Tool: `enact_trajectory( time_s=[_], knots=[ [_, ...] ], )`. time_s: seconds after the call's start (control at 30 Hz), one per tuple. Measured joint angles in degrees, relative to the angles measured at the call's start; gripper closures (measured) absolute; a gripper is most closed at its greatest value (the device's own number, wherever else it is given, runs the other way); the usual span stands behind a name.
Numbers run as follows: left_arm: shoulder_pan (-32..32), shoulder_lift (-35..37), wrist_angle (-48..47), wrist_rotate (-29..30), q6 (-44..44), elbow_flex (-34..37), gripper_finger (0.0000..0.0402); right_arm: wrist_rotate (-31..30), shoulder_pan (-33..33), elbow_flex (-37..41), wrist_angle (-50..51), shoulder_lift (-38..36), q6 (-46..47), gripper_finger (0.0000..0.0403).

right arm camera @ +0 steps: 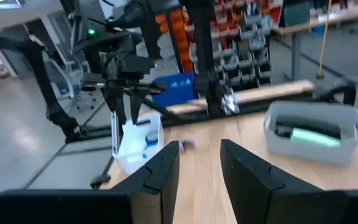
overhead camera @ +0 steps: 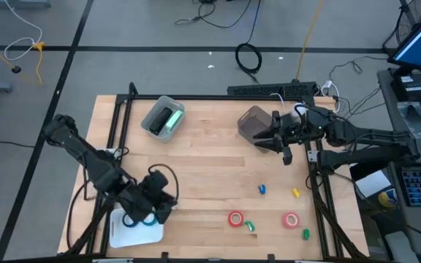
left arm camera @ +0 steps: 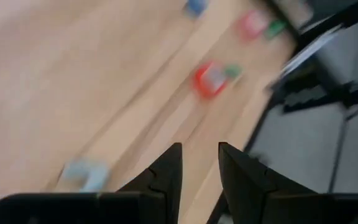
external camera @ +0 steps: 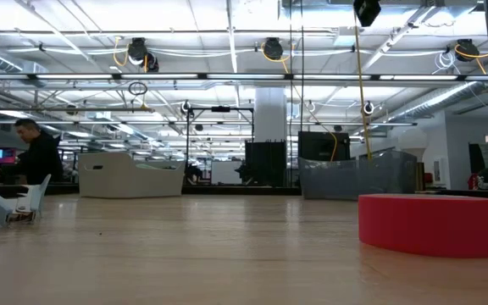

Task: Pick and place Stapler, Stapler remover, tape
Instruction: Put the red tape into the white bin

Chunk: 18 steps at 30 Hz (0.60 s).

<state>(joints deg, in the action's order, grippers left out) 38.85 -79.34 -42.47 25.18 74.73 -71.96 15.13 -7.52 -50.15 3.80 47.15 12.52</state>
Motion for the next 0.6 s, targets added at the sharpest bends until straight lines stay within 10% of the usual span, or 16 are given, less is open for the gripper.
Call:
enact_trajectory(
  time_s=[0.23, 0.6],
  knots=[
    [-3.2, 3.0, 17.3, 5.3, -22.8, -1.8, 0.0293, 1.6, 3.1, 0.0, -1.7, 1.3, -2.4, 0.0291],
    [-3.5, 10.6, 20.3, 5.6, -35.5, -1.7, 0.0293, -4.8, 16.3, -1.2, -4.2, 7.4, -7.1, 0.0291]
  ],
)
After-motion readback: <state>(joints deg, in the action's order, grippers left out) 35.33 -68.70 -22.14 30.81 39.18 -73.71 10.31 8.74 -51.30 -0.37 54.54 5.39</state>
